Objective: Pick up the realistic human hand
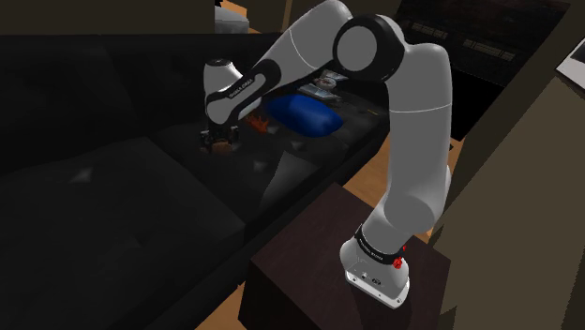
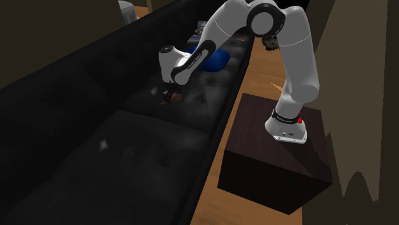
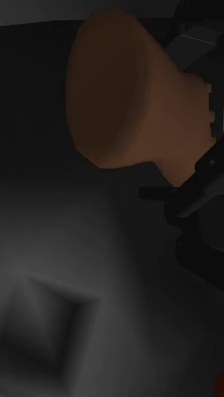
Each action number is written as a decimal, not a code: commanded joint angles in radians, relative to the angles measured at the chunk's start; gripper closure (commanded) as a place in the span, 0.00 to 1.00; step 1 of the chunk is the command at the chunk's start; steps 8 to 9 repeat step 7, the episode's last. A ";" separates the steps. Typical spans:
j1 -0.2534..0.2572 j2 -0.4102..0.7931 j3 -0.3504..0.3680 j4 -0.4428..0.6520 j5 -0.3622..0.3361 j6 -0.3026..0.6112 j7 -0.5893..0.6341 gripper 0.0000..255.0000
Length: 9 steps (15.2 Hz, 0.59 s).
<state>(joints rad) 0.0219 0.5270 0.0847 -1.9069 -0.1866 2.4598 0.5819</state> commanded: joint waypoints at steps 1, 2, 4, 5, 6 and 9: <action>-0.001 -0.020 0.003 -0.002 0.004 -0.018 -0.003 1.00; -0.002 -0.029 0.004 -0.001 0.006 -0.028 -0.005 1.00; -0.004 -0.048 0.007 0.000 0.010 -0.047 -0.009 1.00; -0.005 -0.057 0.008 0.000 0.012 -0.057 -0.011 1.00; -0.005 -0.059 0.008 0.000 0.013 -0.059 -0.012 1.00; -0.005 -0.059 0.008 0.001 0.013 -0.059 -0.012 1.00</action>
